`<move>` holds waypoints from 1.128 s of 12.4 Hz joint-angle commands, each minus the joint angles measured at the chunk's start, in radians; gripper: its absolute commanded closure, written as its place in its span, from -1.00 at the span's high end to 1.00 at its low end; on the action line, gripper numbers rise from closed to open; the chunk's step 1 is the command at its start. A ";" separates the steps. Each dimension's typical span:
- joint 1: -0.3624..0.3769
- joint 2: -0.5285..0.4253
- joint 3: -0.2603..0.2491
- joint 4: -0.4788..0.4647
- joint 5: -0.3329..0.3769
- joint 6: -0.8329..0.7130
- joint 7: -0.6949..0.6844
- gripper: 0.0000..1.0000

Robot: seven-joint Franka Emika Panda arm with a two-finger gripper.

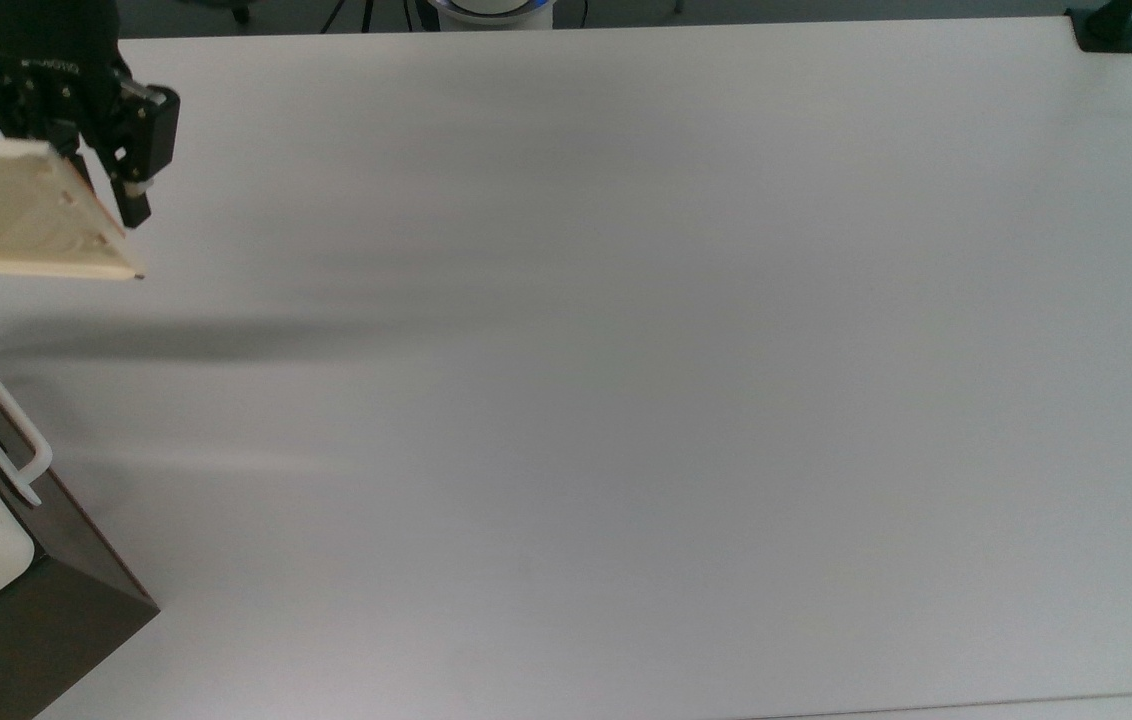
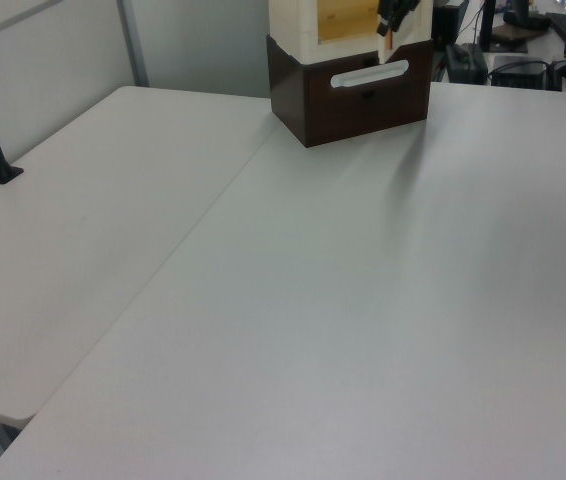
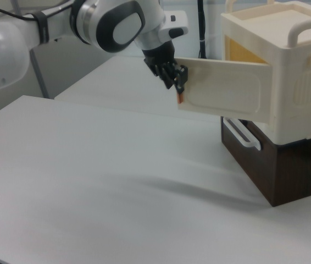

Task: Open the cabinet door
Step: 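Release the door and lift the gripper away from the cabinet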

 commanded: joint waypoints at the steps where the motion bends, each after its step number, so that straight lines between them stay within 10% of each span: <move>1: 0.002 -0.062 0.019 -0.022 0.025 -0.217 -0.044 1.00; 14: 0.003 -0.121 0.022 -0.021 -0.052 -0.606 -0.077 1.00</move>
